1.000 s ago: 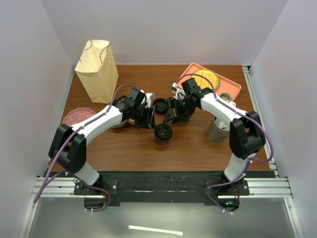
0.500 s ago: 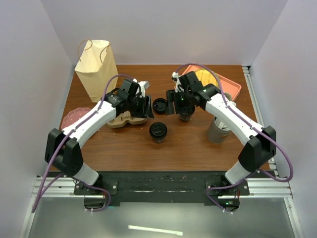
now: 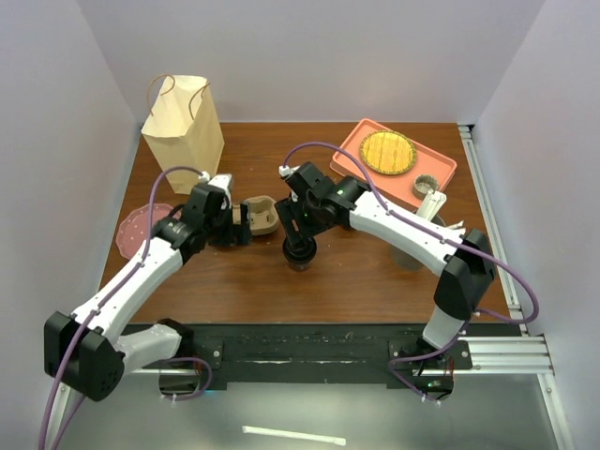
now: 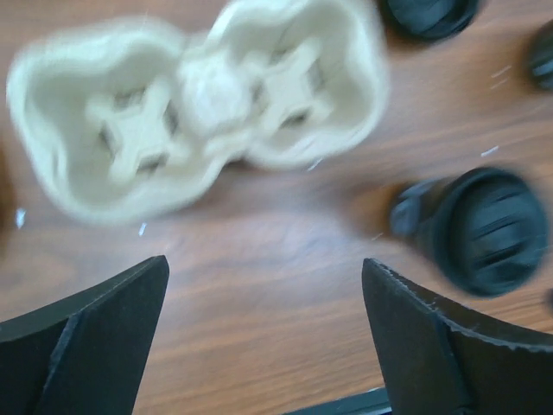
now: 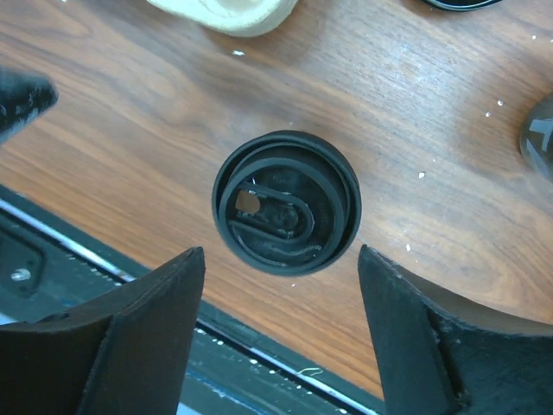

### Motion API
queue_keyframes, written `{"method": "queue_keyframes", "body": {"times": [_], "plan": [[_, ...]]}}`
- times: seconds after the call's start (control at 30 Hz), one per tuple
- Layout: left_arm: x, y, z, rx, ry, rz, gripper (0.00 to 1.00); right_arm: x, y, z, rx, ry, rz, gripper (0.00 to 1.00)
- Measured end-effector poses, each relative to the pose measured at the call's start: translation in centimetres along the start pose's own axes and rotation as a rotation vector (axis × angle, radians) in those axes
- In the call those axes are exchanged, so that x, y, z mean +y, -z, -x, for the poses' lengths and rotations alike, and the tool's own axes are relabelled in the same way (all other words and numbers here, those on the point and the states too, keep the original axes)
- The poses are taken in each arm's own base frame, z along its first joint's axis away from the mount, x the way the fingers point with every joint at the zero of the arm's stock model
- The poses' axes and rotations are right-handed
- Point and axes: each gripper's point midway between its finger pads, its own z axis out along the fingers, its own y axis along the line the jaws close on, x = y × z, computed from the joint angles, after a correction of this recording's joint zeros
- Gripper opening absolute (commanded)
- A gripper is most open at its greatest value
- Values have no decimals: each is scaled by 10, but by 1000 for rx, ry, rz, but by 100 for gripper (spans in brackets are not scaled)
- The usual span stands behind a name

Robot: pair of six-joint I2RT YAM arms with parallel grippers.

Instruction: Pack the takeout coffee

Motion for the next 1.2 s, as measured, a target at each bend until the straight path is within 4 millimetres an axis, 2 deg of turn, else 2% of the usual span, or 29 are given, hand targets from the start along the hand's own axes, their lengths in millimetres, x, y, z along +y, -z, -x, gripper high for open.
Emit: {"method": "queue_keyframes", "body": {"times": [0.1,0.23,0.6,0.93,1.2], "plan": [[18,-4,-33,35,3,47,100,0,-11,-4,22,27,-30,80],[31,-4,-58,50,15,78,100,-1,-21,-4,41,55,-56,82],[9,-1,-45,-11,24,-45,99,-2,-32,-14,76,102,-94,82],[6,-3,-48,-4,23,-66,99,5,-37,-19,84,119,-79,78],[6,-3,-48,-6,23,-67,99,6,-39,-23,90,120,-80,80]]}}
